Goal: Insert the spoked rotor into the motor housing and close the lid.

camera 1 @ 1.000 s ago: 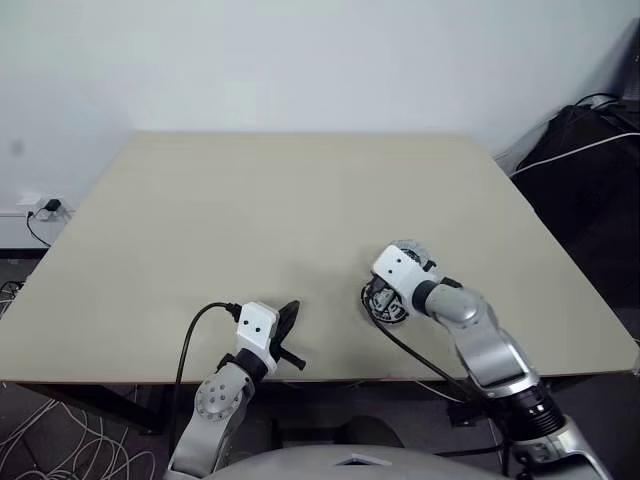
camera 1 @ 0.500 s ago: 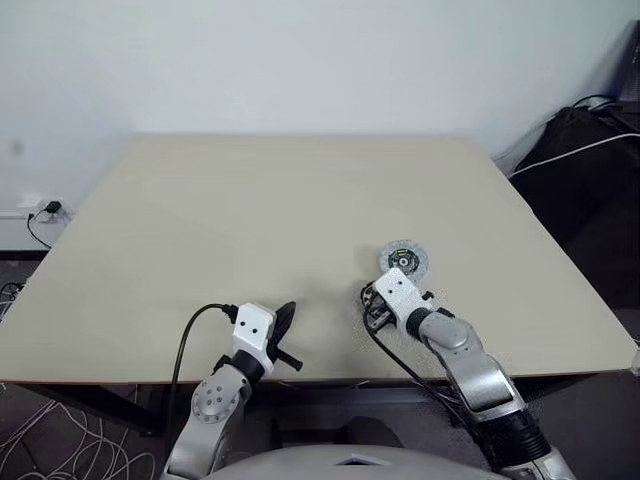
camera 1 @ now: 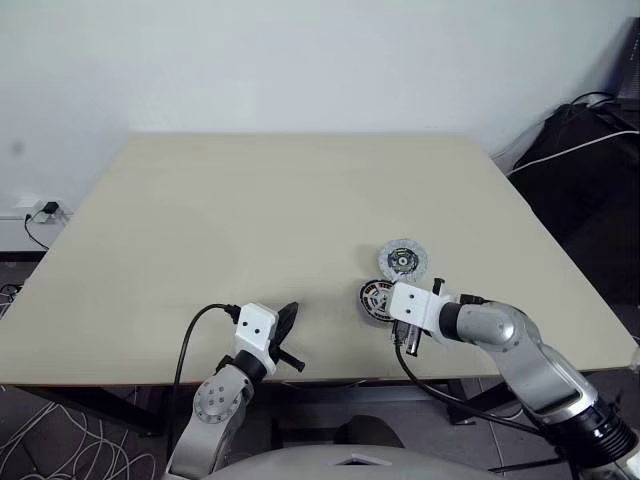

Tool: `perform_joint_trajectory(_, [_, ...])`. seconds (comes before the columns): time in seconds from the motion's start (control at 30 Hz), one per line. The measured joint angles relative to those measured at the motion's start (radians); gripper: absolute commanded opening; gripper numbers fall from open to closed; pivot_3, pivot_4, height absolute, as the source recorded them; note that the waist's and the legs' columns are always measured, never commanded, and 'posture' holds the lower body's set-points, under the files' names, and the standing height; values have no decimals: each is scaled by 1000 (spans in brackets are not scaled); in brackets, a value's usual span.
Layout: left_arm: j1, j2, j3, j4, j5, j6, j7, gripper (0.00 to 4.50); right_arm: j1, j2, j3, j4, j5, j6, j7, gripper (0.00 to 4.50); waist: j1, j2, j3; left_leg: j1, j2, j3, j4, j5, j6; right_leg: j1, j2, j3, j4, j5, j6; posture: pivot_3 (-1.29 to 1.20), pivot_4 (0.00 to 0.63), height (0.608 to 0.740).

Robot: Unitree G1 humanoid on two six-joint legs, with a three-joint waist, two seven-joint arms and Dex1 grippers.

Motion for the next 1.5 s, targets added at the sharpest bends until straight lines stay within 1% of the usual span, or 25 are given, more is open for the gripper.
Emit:
perform_joint_trajectory(0.03, [0,0,0,0,0,1,1,0,-29,-3,12,9,-4,-2,16,929,1,0,0,0,0,0,0,0,0,0,0,0,0,0,0,0,0,740])
perform_joint_trajectory(0.07, [-1,-2,0,-1,0,1,1,0,-42,-4,16,17,-10,-3,22,1317,2,0,0,0,0,0,0,0,0,0,0,0,0,0,0,0,0,740])
perform_joint_trajectory(0.1, [-1,-3,0,-1,0,1,1,0,-50,-4,20,25,-15,-4,27,1565,3,-1,0,0,0,0,0,0,0,0,0,0,0,0,0,0,0,740])
perform_joint_trajectory(0.17, [2,-5,1,-3,0,1,6,0,-70,-4,39,53,-25,-11,48,2317,6,-1,0,-1,-1,0,1,0,0,0,-1,0,0,1,-2,0,0,740])
perform_joint_trajectory(0.2, [3,-5,2,-3,0,1,8,0,-71,-4,43,60,-26,-12,56,2533,6,-1,0,-1,-1,0,0,0,0,0,-1,0,-1,1,-2,0,0,740])
perform_joint_trajectory(0.5, [10,-12,2,-5,0,1,22,0,-81,-4,76,115,-26,-9,140,2533,3,-1,0,-1,-1,0,1,-1,1,0,-1,0,-1,1,-2,0,0,740])
perform_joint_trajectory(0.93, [8,-21,2,8,0,-18,21,0,-130,-4,118,215,-38,-17,194,2533,2,-1,0,-1,-1,0,1,-1,1,0,-2,0,-1,1,-3,0,0,740])
perform_joint_trajectory(1.03, [3,-31,2,33,-1,-35,20,0,-141,-4,124,225,-44,-22,198,1975,2,0,0,-1,-1,0,1,-1,1,0,-2,0,-1,2,-2,0,0,740])
perform_joint_trajectory(1.13, [2,-33,2,49,-1,-48,20,0,-149,-4,124,231,-52,-23,192,1015,2,0,-1,-1,-1,0,1,-1,1,0,-2,0,-1,2,-2,0,0,740])
perform_joint_trajectory(1.23, [0,-35,3,62,-1,-56,20,0,-150,-2,130,227,-49,-27,205,178,2,-1,-1,0,-1,0,1,-1,1,1,-2,0,-1,2,-3,0,0,740])
perform_joint_trajectory(1.27, [0,-35,3,67,-1,-58,20,0,-149,-2,133,229,-50,-25,207,106,1,-1,-1,0,-1,0,1,-1,1,1,-3,0,-1,2,-2,0,0,740])
perform_joint_trajectory(1.5, [-1,-36,2,72,-1,-71,20,0,-146,5,135,223,-60,-18,197,106,1,-1,-1,0,-1,0,1,-1,1,0,-8,-6,-1,3,-1,0,0,740])
